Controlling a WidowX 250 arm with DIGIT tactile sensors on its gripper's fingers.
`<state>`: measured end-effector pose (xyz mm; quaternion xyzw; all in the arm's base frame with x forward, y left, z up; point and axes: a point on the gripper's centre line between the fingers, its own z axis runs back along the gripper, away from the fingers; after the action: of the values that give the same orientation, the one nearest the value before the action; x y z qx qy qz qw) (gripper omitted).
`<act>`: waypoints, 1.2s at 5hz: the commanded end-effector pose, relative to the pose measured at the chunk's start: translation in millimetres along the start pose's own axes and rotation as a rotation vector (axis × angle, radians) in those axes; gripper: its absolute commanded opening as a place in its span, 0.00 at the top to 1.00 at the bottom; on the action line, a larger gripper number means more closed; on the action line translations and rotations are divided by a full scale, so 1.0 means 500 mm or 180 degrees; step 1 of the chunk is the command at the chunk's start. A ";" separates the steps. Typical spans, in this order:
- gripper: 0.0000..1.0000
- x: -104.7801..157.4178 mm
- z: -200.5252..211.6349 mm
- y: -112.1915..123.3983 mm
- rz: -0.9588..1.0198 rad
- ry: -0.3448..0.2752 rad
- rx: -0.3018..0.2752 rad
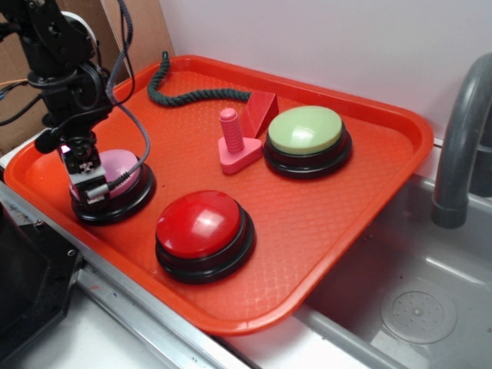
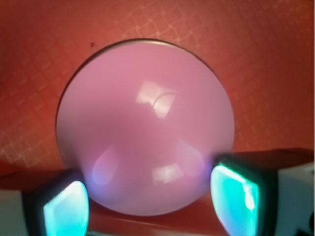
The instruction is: Push the pink button.
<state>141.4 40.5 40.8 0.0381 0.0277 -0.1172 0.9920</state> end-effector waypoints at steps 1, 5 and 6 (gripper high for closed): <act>0.00 0.010 0.019 0.018 0.0005 -0.0062 0.0051; 0.00 0.013 0.133 0.046 0.0097 -0.0070 -0.0020; 0.00 0.012 0.141 0.049 0.0106 -0.0075 0.0019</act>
<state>147.9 50.7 102.0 0.0288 0.0368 -0.1002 0.9939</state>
